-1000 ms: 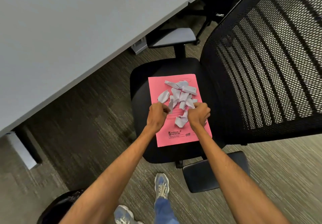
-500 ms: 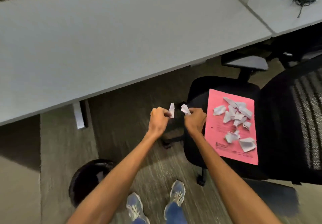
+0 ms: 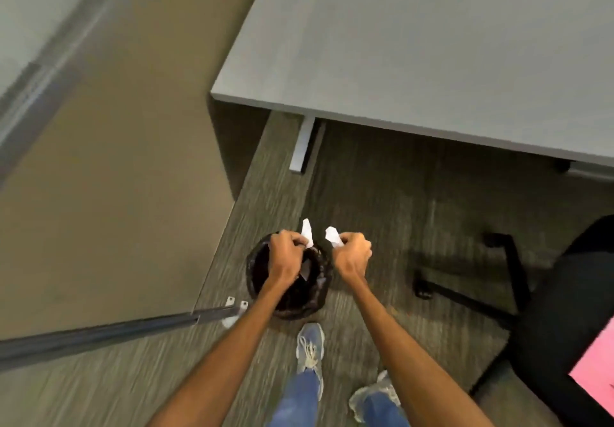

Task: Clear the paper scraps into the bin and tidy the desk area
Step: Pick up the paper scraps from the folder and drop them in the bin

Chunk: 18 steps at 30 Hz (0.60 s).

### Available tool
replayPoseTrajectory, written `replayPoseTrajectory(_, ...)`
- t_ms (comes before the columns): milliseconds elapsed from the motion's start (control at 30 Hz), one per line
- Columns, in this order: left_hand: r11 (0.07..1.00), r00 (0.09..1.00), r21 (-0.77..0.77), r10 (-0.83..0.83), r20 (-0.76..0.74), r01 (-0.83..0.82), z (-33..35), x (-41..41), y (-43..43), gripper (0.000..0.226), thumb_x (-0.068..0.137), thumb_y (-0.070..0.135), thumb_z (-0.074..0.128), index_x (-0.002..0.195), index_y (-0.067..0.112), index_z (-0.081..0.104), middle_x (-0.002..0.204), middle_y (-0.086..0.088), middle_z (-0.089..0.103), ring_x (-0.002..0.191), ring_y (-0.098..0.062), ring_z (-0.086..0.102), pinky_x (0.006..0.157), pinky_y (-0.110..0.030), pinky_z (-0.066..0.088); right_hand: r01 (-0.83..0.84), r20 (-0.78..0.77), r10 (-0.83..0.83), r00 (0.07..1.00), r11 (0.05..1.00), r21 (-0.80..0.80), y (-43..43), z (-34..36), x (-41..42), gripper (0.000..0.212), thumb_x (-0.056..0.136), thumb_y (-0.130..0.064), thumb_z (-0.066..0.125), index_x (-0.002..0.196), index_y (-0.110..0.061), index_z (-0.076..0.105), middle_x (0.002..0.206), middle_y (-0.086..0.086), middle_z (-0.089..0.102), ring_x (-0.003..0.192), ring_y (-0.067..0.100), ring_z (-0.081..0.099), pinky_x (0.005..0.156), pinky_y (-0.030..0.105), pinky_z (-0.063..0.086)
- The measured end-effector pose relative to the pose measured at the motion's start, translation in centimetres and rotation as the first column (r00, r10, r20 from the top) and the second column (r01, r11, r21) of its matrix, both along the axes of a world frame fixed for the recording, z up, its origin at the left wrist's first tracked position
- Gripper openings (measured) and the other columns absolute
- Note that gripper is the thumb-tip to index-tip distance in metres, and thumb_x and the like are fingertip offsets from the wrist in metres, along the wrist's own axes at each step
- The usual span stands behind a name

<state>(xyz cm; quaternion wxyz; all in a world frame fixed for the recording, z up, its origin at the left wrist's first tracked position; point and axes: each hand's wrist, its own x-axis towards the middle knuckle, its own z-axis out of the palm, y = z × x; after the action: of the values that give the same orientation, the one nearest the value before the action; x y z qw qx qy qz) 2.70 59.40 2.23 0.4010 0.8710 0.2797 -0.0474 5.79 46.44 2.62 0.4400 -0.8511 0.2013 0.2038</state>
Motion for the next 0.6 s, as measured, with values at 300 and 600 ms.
replayPoseTrajectory(300, 0.993, 0.985, 0.017, 0.121, -0.123, -0.12, -8.7, -2.5, 7.1, 0.018, 0.076, -0.002, 0.068, 0.08, 0.011, 0.08, 0.082, -0.007, 0.078, 0.075, -0.015, 0.072, 0.071, -0.027, 0.056, -0.171, -0.138, 0.161, 0.977, 0.983, -0.065, 9.2, -8.9, -2.7, 0.011, 0.081, -0.012, 0.069, 0.09, -0.014, 0.074, 0.098, 0.016, 0.073, 0.102, 0.037, 0.066, 0.074, 0.038, 0.053)
replayPoseTrajectory(600, 0.997, 0.985, -0.006, 0.077, -0.154, -0.079, -12.4, -3.5, 9.3, 0.016, 0.078, 0.008, 0.078, 0.094, 0.009, 0.078, 0.104, -0.009, 0.077, 0.104, -0.022, 0.07, 0.09, -0.023, 0.049, -0.344, -0.255, 0.313, 0.915, 0.935, -0.086, 9.6, -12.7, -2.3, 0.096, 0.07, -0.051, 0.082, 0.149, -0.031, 0.031, 0.135, 0.007, 0.059, 0.124, 0.033, 0.056, 0.096, 0.045, 0.049)
